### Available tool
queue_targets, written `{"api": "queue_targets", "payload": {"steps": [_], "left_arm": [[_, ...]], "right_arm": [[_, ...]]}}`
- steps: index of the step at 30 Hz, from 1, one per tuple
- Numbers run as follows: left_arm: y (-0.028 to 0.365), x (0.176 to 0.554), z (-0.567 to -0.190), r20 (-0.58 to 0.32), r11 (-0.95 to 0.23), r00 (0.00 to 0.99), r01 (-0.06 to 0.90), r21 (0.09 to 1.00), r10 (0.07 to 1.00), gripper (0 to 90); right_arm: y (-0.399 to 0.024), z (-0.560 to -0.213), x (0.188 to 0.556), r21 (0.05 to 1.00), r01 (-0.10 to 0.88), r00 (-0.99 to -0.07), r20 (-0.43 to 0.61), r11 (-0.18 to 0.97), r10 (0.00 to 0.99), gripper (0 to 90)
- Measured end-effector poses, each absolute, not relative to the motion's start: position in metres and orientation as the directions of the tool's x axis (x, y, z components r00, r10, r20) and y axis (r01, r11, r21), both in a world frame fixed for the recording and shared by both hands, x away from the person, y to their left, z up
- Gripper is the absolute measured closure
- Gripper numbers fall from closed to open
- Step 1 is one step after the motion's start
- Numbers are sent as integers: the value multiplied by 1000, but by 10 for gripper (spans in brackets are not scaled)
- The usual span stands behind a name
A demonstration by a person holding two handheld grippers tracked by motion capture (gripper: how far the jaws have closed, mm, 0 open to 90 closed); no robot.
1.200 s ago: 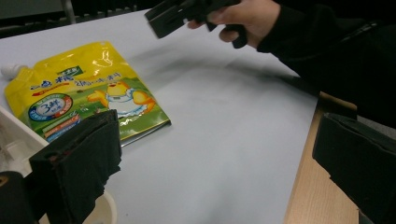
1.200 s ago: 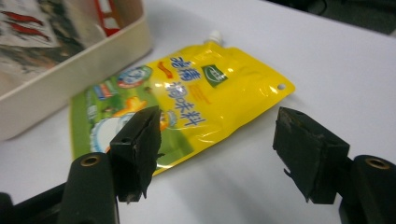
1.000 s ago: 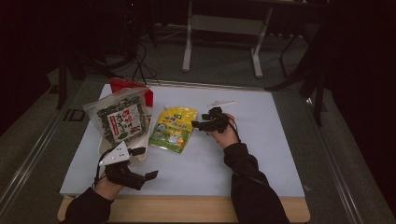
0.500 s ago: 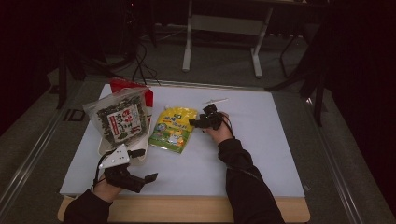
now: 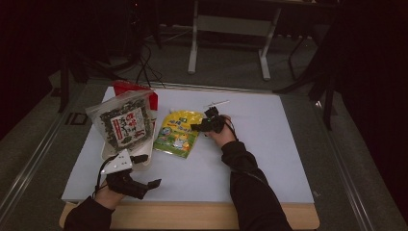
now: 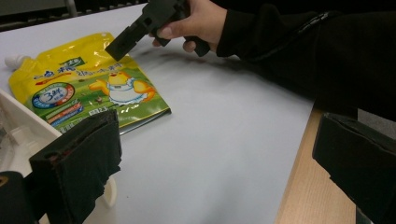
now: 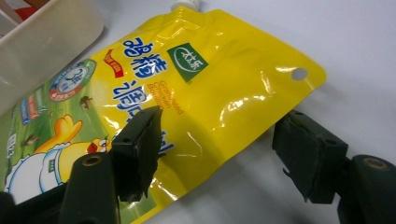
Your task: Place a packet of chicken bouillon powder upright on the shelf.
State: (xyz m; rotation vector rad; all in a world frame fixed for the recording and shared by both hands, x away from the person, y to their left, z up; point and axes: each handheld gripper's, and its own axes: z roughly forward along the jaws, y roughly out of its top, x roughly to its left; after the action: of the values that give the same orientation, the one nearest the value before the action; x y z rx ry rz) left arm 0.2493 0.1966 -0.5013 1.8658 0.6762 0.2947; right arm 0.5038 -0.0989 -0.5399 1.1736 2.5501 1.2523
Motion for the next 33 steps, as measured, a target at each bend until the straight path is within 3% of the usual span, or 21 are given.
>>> {"api": "queue_targets", "payload": {"steps": [5,8,13,14,24,33], "left_arm": [[197,250,-502,-118,-256,807,317,913,579,20],[197,250,-502,-119,-258,808,318,912,577,20],[197,250,-502,-119,-255,808,317,913,577,20],[197,250,-501,-116,-258,808,316,913,578,20],[196,250,-501,-116,-257,809,314,914,576,20],[197,250,-501,-116,-255,807,314,915,578,20]], "right_arm": [[-95,-540,501,704,601,-720,271,378,639,401],[-94,-538,499,706,583,-732,243,402,636,542],[-92,-534,498,702,598,-711,243,387,660,867],[-93,-533,498,705,598,-710,244,381,660,892],[-86,-524,486,711,530,-740,122,462,661,900],[-89,-511,477,738,497,-752,104,457,651,900]]}}
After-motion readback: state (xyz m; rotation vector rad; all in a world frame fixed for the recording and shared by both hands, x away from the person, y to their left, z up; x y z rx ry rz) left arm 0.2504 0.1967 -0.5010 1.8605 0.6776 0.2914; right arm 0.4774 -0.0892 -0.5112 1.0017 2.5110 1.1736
